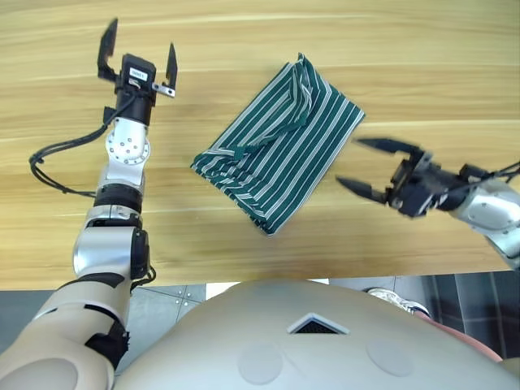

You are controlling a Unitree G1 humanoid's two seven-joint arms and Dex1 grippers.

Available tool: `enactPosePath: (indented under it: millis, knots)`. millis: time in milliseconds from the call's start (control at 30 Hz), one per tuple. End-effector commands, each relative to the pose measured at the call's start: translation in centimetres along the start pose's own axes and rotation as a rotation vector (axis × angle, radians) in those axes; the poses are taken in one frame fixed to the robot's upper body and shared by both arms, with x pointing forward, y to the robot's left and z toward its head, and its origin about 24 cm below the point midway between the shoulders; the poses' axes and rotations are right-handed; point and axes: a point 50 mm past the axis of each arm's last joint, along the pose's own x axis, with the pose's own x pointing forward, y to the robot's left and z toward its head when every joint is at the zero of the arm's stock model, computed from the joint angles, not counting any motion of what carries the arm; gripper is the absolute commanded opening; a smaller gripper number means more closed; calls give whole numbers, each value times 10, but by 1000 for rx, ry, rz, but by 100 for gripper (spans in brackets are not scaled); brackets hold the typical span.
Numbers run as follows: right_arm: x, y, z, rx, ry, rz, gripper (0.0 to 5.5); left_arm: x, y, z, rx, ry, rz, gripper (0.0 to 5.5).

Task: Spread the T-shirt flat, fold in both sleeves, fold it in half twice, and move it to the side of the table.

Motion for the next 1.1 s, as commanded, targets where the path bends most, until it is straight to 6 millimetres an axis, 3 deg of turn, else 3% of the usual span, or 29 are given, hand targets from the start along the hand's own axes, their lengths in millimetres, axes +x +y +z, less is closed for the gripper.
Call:
enactPosePath:
  millis: [33,100,167,300,400,533,733,867,1100]
  knots:
    - [9,-22,-17,-71,105,-157,323,-15,-2,33,33,-180,-96,477]
    - [17,-27,-29,-129,178,-168,323,-36,-26,58,21,-294,-272,477]
    - [28,-24,-44,-178,249,-144,323,-58,-51,70,61,-331,-484,477]
    - [44,-19,-68,-247,347,-107,323,-88,-84,64,247,-306,-790,477]
    - [48,-20,-77,-257,377,-119,323,-103,-92,72,226,-348,-888,477]
    - [49,-14,-83,-245,392,-115,323,-102,-85,68,273,-309,-903,477]
    - [49,-7,-85,-233,391,-105,323,-74,-59,58,315,-170,-676,477]
    - [48,-3,-88,-222,402,-100,323,-64,-46,57,251,-110,-556,477]
    - [53,0,-89,-211,386,-89,323,-60,-33,34,267,22,-480,477]
